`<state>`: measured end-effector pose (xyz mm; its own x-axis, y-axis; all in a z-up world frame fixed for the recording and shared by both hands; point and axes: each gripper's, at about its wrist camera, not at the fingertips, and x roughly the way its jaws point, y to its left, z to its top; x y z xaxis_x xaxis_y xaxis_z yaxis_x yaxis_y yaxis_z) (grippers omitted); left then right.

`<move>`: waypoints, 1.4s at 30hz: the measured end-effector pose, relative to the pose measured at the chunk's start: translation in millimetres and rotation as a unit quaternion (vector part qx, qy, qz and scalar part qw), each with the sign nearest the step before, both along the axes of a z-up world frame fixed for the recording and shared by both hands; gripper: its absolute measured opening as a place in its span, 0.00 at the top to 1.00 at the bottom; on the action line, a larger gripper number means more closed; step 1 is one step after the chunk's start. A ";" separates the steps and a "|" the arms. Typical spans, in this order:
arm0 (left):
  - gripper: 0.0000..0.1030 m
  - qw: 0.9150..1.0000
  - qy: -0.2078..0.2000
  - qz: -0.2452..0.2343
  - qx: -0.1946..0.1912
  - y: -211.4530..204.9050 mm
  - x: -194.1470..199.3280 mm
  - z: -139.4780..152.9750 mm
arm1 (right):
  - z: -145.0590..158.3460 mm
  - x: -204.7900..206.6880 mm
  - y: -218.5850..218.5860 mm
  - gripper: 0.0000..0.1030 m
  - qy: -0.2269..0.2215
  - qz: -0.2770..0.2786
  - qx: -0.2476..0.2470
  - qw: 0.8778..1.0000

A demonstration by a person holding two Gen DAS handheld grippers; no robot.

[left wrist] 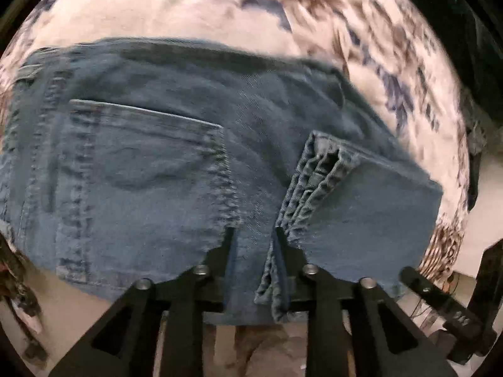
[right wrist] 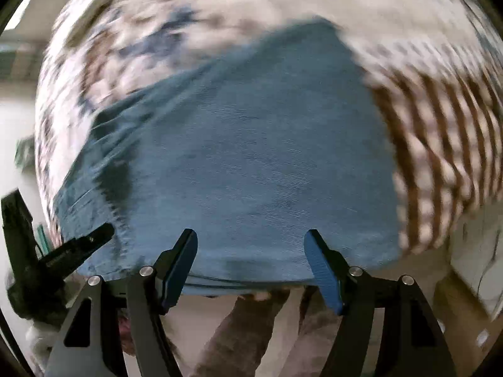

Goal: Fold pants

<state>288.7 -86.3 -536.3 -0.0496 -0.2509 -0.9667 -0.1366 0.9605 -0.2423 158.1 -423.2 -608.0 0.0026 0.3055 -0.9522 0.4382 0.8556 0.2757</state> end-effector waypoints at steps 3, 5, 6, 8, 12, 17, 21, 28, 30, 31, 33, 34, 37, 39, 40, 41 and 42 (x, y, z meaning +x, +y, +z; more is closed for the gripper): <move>0.40 0.999 -0.030 0.033 0.026 20.1 -10.4 11.6 | 2.3 16.5 41.7 0.63 -0.009 0.076 -0.037 0.996; 0.21 0.997 -0.035 0.065 0.035 43.2 -12.8 10.2 | -9.3 24.4 68.2 0.66 0.014 0.118 -0.054 0.992; 0.15 0.995 -0.030 0.085 0.030 56.9 -15.4 8.0 | -16.6 28.0 82.2 0.66 0.030 0.133 -0.049 0.989; 0.14 0.991 -0.032 0.127 0.024 84.4 -22.1 6.9 | -21.6 34.2 102.6 0.65 0.046 0.156 -0.047 0.986; 0.11 0.963 -0.053 0.263 -0.011 146.5 -42.0 13.3 | -10.2 44.8 126.3 0.36 0.048 0.178 -0.068 0.981; 0.12 0.861 -0.073 0.475 -0.164 213.6 -86.1 -14.1 | 2.7 59.9 143.0 0.36 0.041 0.180 -0.078 0.980; 0.22 0.817 -0.083 0.533 -0.207 224.7 -104.4 -27.2 | 3.7 68.9 155.4 0.36 0.042 0.181 -0.084 0.979; 0.33 0.791 -0.099 0.572 -0.196 236.6 -133.6 -32.2 | 4.5 79.9 165.3 0.36 0.044 0.176 -0.107 0.978; 0.55 0.795 -0.088 0.570 -0.187 242.7 -130.0 -42.1 | -0.7 81.6 166.4 0.36 0.051 0.169 -0.106 0.979; 0.60 0.802 -0.086 0.562 -0.183 245.3 -125.3 -47.0 | -4.7 81.8 165.9 0.35 0.056 0.167 -0.104 0.979; 0.66 0.809 -0.083 0.553 -0.180 247.3 -113.7 -57.3 | -11.3 79.6 166.2 0.36 0.064 0.163 -0.106 0.979; 0.66 0.811 -0.085 0.549 -0.183 249.3 -113.8 -58.9 | -13.2 78.7 164.8 0.36 0.066 0.159 -0.104 0.979; 0.66 0.807 -0.098 0.546 -0.200 251.8 -119.8 -53.7 | -16.8 76.0 159.9 0.35 0.068 0.150 -0.097 0.981; 0.68 0.815 -0.117 0.532 -0.197 248.0 -121.2 -41.6 | -18.7 74.4 160.7 0.36 0.067 0.154 -0.096 0.981; 0.68 0.816 -0.130 0.526 -0.202 245.8 -122.2 -36.1 | -21.2 72.6 161.6 0.36 0.067 0.156 -0.096 0.981; 0.68 0.818 -0.142 0.519 -0.202 244.0 -123.3 -30.5 | -26.9 70.5 166.8 0.36 0.069 0.159 -0.098 0.980; 0.68 0.821 -0.150 0.513 -0.199 242.6 -123.4 -26.8 | -29.2 69.7 165.9 0.36 0.072 0.159 -0.098 0.980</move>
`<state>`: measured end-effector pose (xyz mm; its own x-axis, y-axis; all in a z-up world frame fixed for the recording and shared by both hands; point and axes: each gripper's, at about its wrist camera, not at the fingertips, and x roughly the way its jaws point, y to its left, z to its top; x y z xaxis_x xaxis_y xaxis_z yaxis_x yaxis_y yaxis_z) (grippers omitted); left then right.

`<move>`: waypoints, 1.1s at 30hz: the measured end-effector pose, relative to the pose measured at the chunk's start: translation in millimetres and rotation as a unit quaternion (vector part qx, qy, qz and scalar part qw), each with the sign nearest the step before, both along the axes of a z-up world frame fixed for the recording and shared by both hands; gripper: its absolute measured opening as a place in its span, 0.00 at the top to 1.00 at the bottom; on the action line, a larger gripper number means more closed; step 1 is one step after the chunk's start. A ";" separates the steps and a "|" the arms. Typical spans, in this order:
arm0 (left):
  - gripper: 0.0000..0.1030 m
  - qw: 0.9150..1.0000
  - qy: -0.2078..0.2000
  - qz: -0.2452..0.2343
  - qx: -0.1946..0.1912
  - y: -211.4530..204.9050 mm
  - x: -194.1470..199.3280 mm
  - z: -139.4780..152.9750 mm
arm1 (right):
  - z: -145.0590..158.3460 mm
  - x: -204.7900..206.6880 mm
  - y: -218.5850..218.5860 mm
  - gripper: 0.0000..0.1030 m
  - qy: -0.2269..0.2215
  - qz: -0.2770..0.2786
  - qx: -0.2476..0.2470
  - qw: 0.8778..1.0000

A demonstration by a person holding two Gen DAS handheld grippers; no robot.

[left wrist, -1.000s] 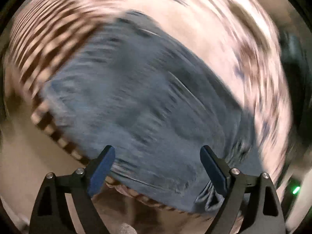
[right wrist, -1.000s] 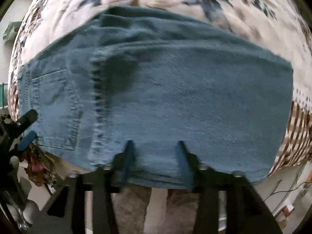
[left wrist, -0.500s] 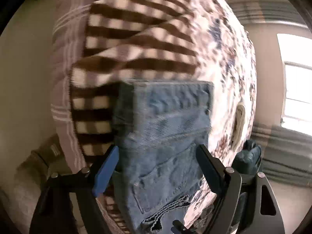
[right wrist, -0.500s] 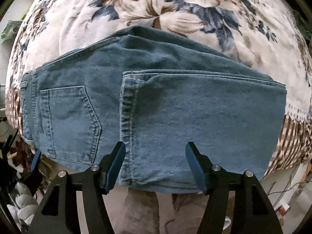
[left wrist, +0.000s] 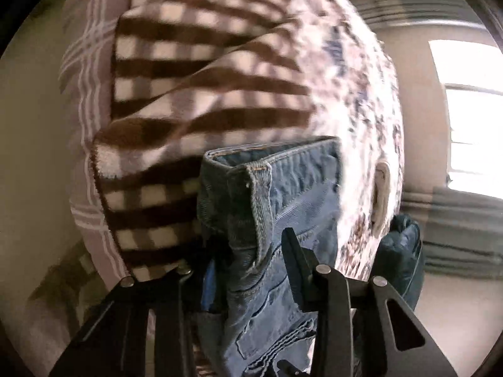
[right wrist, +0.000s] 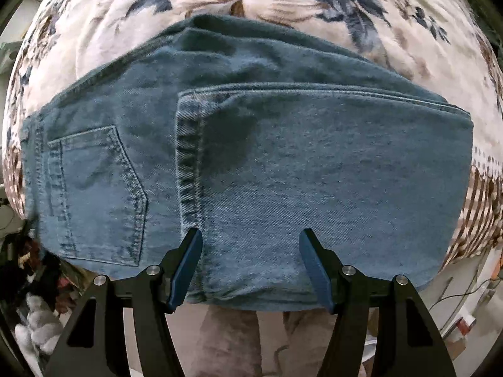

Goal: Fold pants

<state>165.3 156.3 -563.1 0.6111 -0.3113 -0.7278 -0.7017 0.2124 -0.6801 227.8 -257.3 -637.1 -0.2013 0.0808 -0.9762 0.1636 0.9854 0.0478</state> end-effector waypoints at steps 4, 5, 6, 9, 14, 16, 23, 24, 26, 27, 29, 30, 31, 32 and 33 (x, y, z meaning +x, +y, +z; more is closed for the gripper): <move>0.66 1.000 -0.009 0.002 -0.015 4.9 6.5 -17.1 | -11.8 -4.4 -8.3 0.36 0.012 -0.016 0.002 1.000; 0.63 1.000 -0.001 0.003 -0.019 8.5 8.8 -27.1 | -14.1 -5.9 -12.1 0.35 0.015 -0.022 0.004 1.000; 0.62 1.000 0.005 0.004 -0.024 11.3 10.4 -36.7 | -15.8 -6.2 -15.1 0.35 0.018 -0.024 0.005 1.000; 0.56 0.999 0.000 0.008 -0.036 16.0 16.8 -52.1 | -23.6 -11.4 -22.1 0.35 0.026 -0.032 0.010 0.999; 0.69 0.998 0.018 -0.039 0.037 3.1 33.1 -16.9 | -26.9 -15.3 -30.1 0.35 0.023 -0.031 0.014 0.999; 0.81 0.994 0.004 -0.067 0.084 -6.2 33.5 10.8 | -24.8 -15.0 -35.5 0.36 0.013 -0.031 0.013 0.999; 0.50 0.998 -0.006 -0.041 0.046 0.0 39.5 -0.7 | -22.5 -23.7 -54.5 0.36 0.011 -0.033 0.013 0.999; 0.50 1.000 -0.004 -0.019 0.016 8.0 39.4 -20.7 | -21.9 -23.7 -61.3 0.35 0.013 -0.039 0.016 0.999; 0.51 1.000 -0.015 0.003 -0.005 12.1 39.6 -38.4 | -19.7 -21.2 -73.5 0.35 0.014 -0.046 0.021 0.999; 0.51 1.000 -0.018 0.002 0.000 10.5 41.5 -37.4 | -18.9 -20.3 -78.0 0.35 0.013 -0.047 0.022 0.999; 0.66 0.999 -0.013 -0.022 0.044 2.0 43.8 -22.5 | -16.9 -19.4 -84.9 0.36 0.009 -0.044 0.024 0.999; 0.73 0.997 -0.015 -0.033 0.065 -2.6 43.4 -13.4 | -15.6 -18.9 -87.6 0.36 0.005 -0.042 0.024 0.999; 0.77 0.996 -0.014 -0.043 0.082 -7.1 42.4 -4.3 | -14.6 -18.5 -90.7 0.36 0.002 -0.041 0.023 0.999; 0.80 0.995 -0.013 -0.049 0.089 -9.6 41.9 1.4 | -13.8 -18.8 -94.4 0.36 0.000 -0.040 0.021 0.999; 0.81 0.993 -0.017 -0.057 0.103 -13.3 41.9 13.3 | -12.0 -16.4 -98.6 0.36 -0.001 -0.038 0.019 0.999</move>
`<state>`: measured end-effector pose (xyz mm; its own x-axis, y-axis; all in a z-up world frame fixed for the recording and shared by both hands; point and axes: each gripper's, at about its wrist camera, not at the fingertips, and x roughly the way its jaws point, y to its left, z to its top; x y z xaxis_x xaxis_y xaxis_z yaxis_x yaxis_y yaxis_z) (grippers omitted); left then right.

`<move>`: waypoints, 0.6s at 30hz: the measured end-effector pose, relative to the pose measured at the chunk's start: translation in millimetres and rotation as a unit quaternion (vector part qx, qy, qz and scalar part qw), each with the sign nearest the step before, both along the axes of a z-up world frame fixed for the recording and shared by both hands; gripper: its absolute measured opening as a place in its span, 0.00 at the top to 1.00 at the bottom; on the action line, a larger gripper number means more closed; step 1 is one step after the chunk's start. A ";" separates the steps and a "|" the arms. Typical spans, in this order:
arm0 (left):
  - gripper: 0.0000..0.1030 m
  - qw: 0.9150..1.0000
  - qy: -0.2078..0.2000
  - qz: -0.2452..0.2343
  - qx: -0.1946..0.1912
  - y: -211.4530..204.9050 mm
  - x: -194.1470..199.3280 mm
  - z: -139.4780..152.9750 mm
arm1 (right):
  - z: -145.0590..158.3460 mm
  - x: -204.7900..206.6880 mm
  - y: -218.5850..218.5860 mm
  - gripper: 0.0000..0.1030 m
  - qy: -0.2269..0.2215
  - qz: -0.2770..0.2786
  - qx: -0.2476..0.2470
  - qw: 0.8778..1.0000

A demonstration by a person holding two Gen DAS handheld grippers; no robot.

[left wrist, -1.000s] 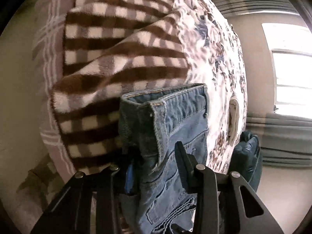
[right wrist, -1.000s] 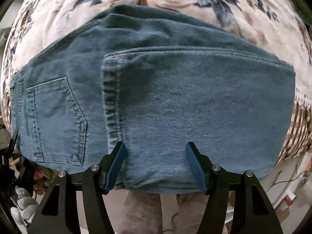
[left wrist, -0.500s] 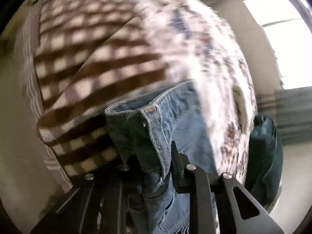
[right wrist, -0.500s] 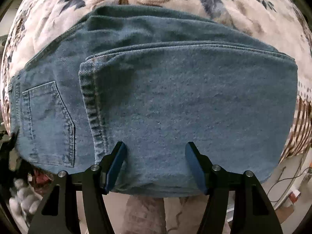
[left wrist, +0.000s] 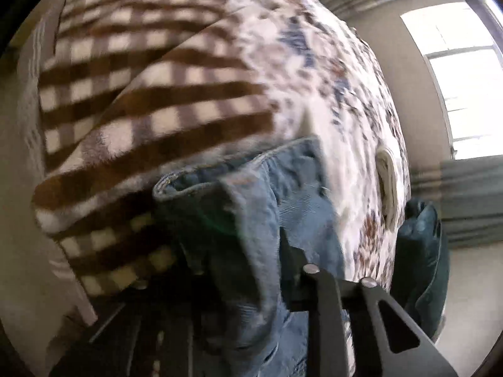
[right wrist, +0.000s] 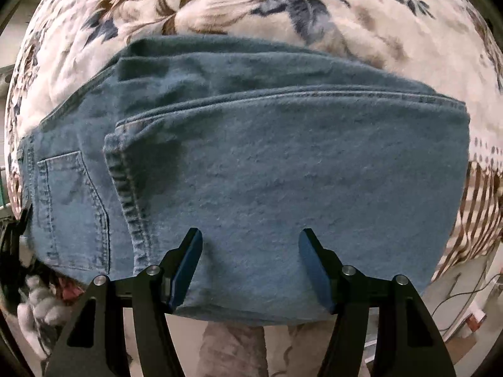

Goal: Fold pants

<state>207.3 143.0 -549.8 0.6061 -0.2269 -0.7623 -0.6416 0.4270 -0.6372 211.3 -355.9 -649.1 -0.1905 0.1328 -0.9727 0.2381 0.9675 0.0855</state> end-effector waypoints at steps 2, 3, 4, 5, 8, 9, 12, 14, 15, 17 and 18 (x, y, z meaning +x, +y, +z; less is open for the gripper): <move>0.82 0.999 -0.002 -0.026 0.038 -10.6 5.9 22.4 | 1.0 -0.1 -8.8 0.35 -0.003 0.002 -0.003 1.000; 0.83 0.997 -0.008 -0.044 0.062 -19.3 10.0 37.5 | 2.0 -0.7 -12.8 0.35 -0.004 0.004 -0.005 1.000; 0.83 0.995 -0.014 -0.060 0.083 -28.1 14.0 50.1 | 4.1 -1.7 -18.3 0.35 -0.006 0.004 -0.009 1.000; 0.84 0.992 -0.021 -0.074 0.095 -37.0 20.1 60.7 | 6.9 -3.9 -26.2 0.36 -0.009 0.002 -0.011 1.000; 0.84 0.984 -0.053 -0.122 0.120 -72.9 31.1 95.9 | 16.3 -12.1 -52.7 0.36 -0.020 -0.012 -0.017 1.000; 0.85 0.980 -0.066 -0.145 0.123 -86.6 32.3 106.8 | 19.6 -14.7 -60.6 0.36 -0.025 -0.017 -0.020 0.999; 0.85 0.958 -0.094 -0.231 0.143 -149.8 43.1 136.7 | 35.4 -21.0 -99.9 0.36 -0.047 -0.030 -0.045 0.997; 0.85 0.941 -0.103 -0.280 0.157 -195.5 46.4 147.0 | 46.5 -31.0 -128.3 0.30 -0.060 -0.036 -0.074 0.995; 0.85 0.934 -0.104 -0.302 0.158 -212.2 47.4 147.1 | 49.8 -36.1 -143.6 0.11 -0.060 -0.033 -0.094 0.993; 0.85 0.920 -0.101 -0.341 0.163 -253.5 46.9 142.9 | 54.0 -43.3 -166.3 0.06 -0.065 -0.022 -0.124 0.990; 0.85 0.909 -0.099 -0.368 0.168 -275.7 46.9 137.8 | 55.1 -46.5 -174.5 0.06 -0.069 -0.015 -0.147 0.987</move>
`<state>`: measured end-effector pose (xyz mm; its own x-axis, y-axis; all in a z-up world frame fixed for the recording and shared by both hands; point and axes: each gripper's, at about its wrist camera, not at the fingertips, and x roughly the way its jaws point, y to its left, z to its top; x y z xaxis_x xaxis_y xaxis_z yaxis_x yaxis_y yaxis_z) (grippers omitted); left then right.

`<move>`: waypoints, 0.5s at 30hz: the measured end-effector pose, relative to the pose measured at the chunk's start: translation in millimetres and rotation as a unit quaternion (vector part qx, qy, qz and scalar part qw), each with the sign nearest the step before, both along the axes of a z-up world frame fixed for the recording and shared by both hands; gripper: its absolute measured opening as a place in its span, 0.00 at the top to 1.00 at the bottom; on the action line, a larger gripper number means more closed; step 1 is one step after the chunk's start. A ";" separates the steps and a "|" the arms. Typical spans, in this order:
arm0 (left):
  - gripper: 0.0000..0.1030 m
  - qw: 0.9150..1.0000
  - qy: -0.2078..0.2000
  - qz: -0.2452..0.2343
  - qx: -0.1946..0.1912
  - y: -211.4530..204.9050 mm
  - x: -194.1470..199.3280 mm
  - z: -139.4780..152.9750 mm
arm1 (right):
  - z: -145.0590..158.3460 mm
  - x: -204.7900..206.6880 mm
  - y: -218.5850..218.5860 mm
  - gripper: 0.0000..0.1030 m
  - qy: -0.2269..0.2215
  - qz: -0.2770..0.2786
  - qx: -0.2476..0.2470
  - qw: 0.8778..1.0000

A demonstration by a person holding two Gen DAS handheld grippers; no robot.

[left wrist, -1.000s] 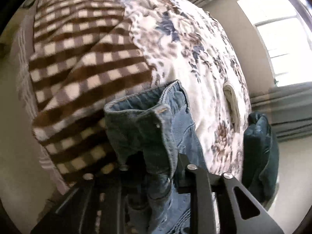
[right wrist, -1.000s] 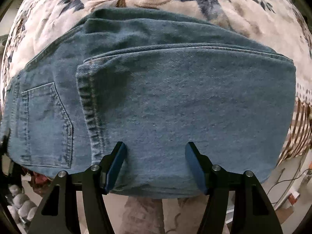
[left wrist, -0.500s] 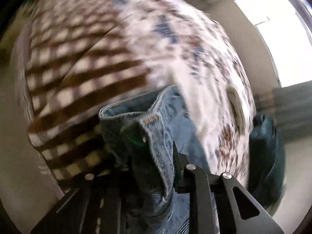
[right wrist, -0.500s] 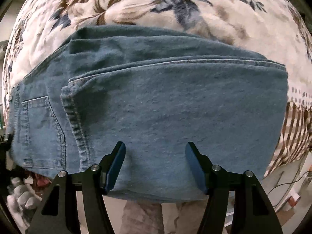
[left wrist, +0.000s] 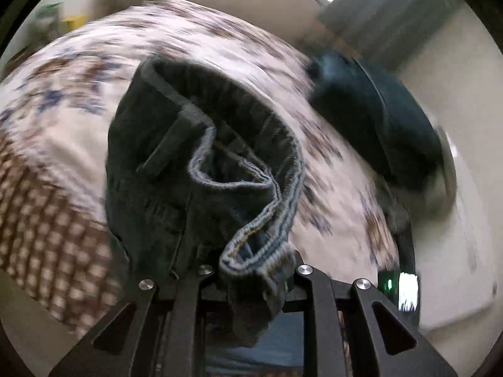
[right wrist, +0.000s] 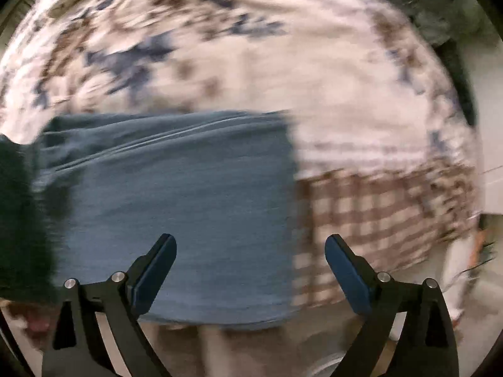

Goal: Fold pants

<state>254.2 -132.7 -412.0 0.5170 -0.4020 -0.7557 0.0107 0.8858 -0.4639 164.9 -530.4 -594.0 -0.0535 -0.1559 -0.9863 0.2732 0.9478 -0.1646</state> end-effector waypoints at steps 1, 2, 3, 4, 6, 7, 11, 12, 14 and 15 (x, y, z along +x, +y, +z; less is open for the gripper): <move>0.85 1.000 0.005 -0.022 0.011 -20.0 -0.7 -6.8 | 4.0 -4.9 -15.9 0.06 -0.009 0.004 -0.026 1.000; 0.85 0.999 0.011 -0.039 0.013 -33.8 -1.1 -13.2 | 6.7 -7.9 -28.5 0.06 -0.015 0.006 -0.039 0.999; 0.85 0.998 0.019 -0.062 0.017 -51.1 -1.3 -23.7 | 5.6 -7.2 -37.2 0.06 -0.019 0.005 -0.044 0.999; 0.85 0.996 0.027 -0.085 0.028 -68.0 -1.1 -36.1 | 6.1 -12.4 -49.2 0.06 -0.024 0.000 -0.046 0.999; 0.85 0.991 0.049 -0.120 0.043 -92.6 -2.3 -61.1 | 0.6 -13.7 -61.9 0.06 -0.027 -0.019 -0.029 0.999; 0.85 0.987 0.064 -0.135 0.055 -104.0 -1.7 -78.6 | -1.4 -17.2 -69.4 0.06 -0.024 -0.028 -0.026 0.999; 0.84 0.973 0.106 -0.175 0.106 -134.3 -4.8 -120.0 | -11.9 -25.6 -81.4 0.06 -0.017 -0.046 -0.016 0.999; 0.83 0.970 0.117 -0.179 0.116 -138.8 -1.7 -121.0 | -13.3 -27.3 -84.7 0.06 -0.020 -0.050 -0.007 0.999; 0.76 0.967 0.142 -0.177 0.117 -138.7 0.6 -114.4 | -12.4 -31.5 -81.9 0.06 -0.024 -0.056 0.005 0.998; 0.69 0.965 0.160 -0.179 0.109 -137.8 2.9 -108.8 | -9.7 -32.3 -83.4 0.06 -0.028 -0.059 0.015 0.998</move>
